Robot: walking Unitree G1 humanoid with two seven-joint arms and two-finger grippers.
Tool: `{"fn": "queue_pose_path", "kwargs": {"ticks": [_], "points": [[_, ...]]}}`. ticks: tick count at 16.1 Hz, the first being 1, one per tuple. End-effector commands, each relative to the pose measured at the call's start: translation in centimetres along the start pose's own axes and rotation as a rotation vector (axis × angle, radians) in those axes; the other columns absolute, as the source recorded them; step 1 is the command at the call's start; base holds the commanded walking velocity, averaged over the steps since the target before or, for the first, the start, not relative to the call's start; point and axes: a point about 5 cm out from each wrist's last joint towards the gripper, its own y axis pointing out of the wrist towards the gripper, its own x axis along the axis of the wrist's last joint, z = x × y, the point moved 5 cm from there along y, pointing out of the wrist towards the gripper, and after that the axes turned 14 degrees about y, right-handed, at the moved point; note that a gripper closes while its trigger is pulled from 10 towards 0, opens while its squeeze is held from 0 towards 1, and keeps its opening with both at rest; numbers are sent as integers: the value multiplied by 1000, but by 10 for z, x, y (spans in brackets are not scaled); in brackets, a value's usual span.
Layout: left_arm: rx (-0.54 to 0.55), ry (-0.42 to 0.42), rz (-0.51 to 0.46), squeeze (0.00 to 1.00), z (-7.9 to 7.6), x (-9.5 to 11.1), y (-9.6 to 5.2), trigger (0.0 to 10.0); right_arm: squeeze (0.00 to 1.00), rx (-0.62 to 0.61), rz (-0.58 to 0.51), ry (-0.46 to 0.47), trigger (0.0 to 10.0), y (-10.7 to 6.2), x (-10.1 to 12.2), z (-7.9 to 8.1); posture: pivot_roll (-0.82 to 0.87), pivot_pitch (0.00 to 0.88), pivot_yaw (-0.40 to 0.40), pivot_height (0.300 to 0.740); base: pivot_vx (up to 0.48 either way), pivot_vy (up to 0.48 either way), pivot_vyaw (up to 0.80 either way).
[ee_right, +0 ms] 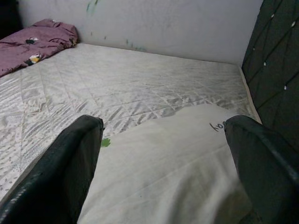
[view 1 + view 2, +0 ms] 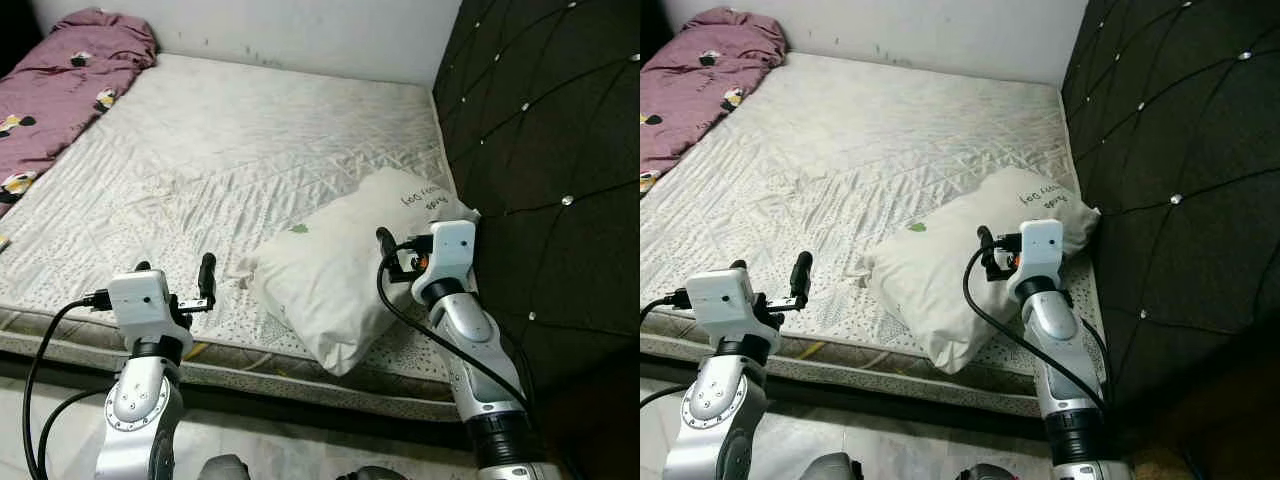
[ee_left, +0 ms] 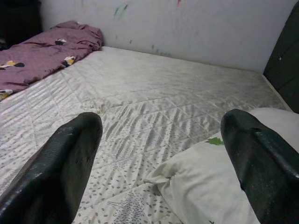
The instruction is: Clean up the room
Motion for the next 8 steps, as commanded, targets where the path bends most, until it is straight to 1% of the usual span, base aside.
{"fn": "queue_pose_path", "kwargs": {"ticks": [1, 3, 4, 6, 7, 8], "points": [[-1, -6, -8, 0, -1, 5, -1, 10000, 0, -24, -13, 15, 10000, -2, 6, -5, -7, 0, -60, 740, 0, 0, 0], [-5, -2, -6, 0, 0, 5, -3, 10000, 0, -37, 4, 35, 10000, -6, 3, -7, -8, 0, -57, 740, 0, 0, 0], [-13, -3, -9, 0, -1, 6, -3, 10000, 0, -39, 4, 35, 10000, -7, 3, -7, -9, 0, -56, 740, 0, 0, -606], [-24, 4, -14, 0, -2, 6, -5, 10000, 0, -43, 4, 35, 10000, -9, 3, -8, -13, 0, -52, 740, 0, 0, -800], [-32, 6, -19, 0, -3, 7, -5, 10000, 0, -44, 5, 34, 10000, -10, 4, -9, -14, 0, -52, 740, 270, 0, -631], [-34, 6, -20, 0, -3, 8, -5, 10000, 0, -45, 6, 34, 10000, -10, 4, -9, -15, 0, -53, 740, 281, 0, 0]]}}
